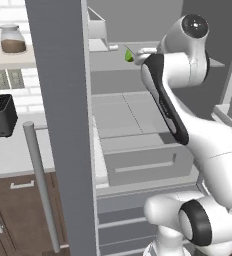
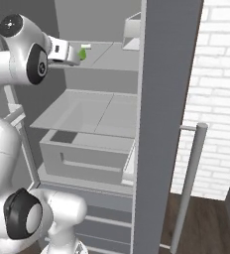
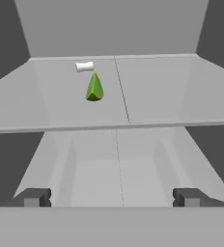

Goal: Grab a lemon wedge from the fridge and one ice cube from the ice bowl, and put them in the glass of lemonade.

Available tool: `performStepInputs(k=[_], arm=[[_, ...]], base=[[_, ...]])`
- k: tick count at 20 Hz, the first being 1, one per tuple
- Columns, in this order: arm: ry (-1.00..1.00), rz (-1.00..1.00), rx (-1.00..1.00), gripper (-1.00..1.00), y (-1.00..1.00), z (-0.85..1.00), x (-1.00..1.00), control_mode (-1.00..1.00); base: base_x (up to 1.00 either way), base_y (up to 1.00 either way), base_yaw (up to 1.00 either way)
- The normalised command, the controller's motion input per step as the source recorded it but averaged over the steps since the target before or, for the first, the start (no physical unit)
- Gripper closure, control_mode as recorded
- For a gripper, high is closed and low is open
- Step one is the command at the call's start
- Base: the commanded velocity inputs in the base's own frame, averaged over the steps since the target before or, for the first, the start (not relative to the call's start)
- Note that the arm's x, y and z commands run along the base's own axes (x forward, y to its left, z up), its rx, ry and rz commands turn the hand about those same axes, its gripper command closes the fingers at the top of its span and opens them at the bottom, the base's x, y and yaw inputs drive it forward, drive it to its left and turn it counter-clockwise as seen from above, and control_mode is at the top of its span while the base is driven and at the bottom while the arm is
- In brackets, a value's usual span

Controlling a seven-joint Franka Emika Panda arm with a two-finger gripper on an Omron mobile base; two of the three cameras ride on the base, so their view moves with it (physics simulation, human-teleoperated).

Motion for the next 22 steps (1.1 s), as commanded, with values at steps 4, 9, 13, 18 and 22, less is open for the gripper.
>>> performStepInputs(k=[4, 9, 13, 18, 22], arm=[[0.09, 0.0, 0.0, -1.0, 0.0, -0.01, 0.62, -1.0], [0.07, 0.0, 0.0, -1.0, 0.0, 0.0, 0.58, -1.0], [0.02, 0.0, 0.0, -1.0, 0.07, -0.12, 0.51, -1.0], [0.0, 0.0, 0.0, -1.0, 0.12, -0.13, 0.52, -1.0], [0.01, 0.0, 0.0, -1.0, 0.05, -0.11, 0.57, -1.0]], base=[[0.0, 0.0, 0.0], [0.0, 0.0, 0.0], [0.0, 0.0, 0.0], [0.0, 0.0, 0.0], [0.0, 0.0, 0.0]])
